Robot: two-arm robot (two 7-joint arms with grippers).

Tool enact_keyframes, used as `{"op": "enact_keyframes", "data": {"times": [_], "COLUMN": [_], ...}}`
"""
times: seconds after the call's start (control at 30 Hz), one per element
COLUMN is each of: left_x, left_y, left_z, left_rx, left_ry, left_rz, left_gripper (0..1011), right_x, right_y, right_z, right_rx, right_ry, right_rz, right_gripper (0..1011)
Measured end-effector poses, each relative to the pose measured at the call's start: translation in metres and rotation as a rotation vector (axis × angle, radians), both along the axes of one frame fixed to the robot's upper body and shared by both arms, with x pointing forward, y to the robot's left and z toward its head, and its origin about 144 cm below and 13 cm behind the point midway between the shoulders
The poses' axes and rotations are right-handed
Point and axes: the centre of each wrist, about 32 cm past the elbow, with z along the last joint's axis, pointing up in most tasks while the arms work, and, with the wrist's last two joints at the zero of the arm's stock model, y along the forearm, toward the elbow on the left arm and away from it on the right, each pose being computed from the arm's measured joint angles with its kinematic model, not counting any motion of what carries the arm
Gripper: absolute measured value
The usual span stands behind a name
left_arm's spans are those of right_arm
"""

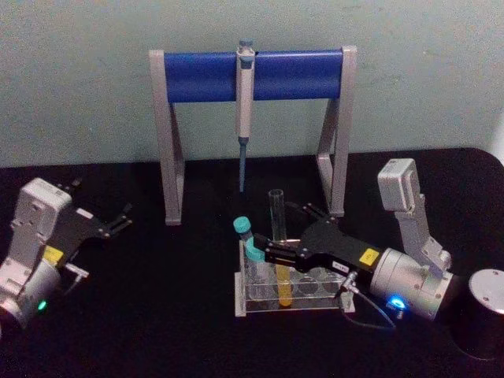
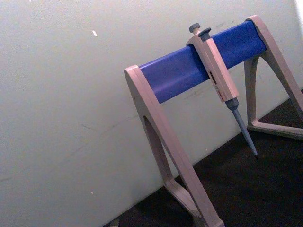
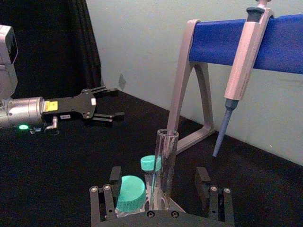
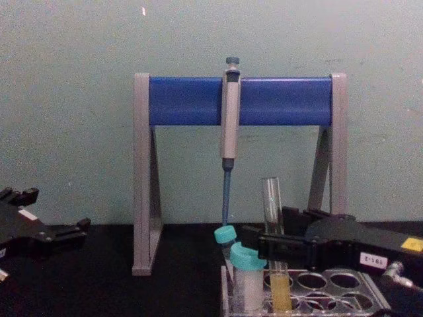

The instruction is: Pick up the test tube from the test tube rack, shake it, then place it back into the test tube rack.

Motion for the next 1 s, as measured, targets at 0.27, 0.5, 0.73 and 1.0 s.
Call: {"op": "enact_keyframes", "data": {"times": [0.27,0.5,0.73,1.0], "left_x": [0.0000,0.0000,0.0000,0.0000], "left_y": [0.0000,0.0000,0.0000,0.0000], "left_z": [0.0000,0.0000,0.0000,0.0000], "left_rx": [0.000,0.000,0.000,0.000], "left_ry": [0.000,0.000,0.000,0.000], "left_rz": [0.000,0.000,0.000,0.000], "left_gripper": [1001,1001,1001,1001], "right_x": [0.0009,0.0007,0.0005,0.0004], "right_y": [0.0003,0.0001,-0.0001,-0.0004], "right_z": [-0.0002,0.0001,0.0002,0.0004], "right_rx": [0.002,0.002,0.002,0.002], "right_ry": [0.002,0.000,-0.001,-0.001], "right_rz": [0.002,0.001,0.000,-0.001], "right_gripper": [1000,1000,984,789]}}
